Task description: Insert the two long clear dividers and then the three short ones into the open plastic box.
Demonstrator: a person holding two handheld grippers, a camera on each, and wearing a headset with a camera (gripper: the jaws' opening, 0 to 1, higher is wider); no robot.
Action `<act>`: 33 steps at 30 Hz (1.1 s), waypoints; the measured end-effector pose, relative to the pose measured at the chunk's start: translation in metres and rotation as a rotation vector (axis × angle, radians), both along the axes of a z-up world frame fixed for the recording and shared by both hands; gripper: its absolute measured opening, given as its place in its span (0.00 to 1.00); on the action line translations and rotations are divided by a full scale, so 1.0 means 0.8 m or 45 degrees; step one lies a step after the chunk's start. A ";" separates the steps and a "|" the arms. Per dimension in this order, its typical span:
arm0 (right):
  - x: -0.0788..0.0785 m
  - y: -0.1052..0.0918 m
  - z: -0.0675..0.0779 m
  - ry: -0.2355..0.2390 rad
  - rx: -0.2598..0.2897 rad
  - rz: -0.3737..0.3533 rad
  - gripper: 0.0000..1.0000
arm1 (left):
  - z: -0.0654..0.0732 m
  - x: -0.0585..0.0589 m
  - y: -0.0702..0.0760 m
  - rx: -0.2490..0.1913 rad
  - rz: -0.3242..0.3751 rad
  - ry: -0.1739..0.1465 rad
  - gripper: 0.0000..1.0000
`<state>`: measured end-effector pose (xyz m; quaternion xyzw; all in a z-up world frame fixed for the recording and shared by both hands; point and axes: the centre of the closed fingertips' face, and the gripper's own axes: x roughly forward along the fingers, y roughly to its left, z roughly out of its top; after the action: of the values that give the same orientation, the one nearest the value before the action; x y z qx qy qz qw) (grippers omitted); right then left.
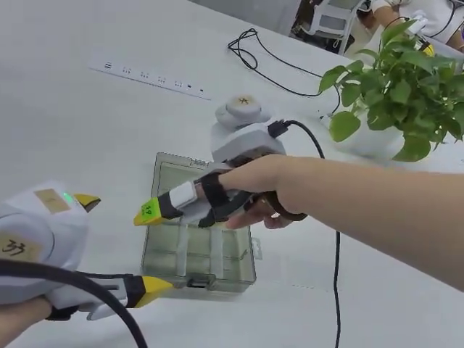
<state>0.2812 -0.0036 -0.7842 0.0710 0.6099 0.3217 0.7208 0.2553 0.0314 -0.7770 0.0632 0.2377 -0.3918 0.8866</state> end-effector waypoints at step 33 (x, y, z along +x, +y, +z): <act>-0.013 -0.075 0.060 -0.695 0.282 0.195 0.96 | 0.012 -0.001 0.008 0.006 0.028 0.026 0.97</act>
<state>0.2708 -0.0637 -0.7360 0.0138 0.3583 0.4470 0.8195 0.2549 0.0379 -0.7671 0.0588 0.2482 -0.3820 0.8883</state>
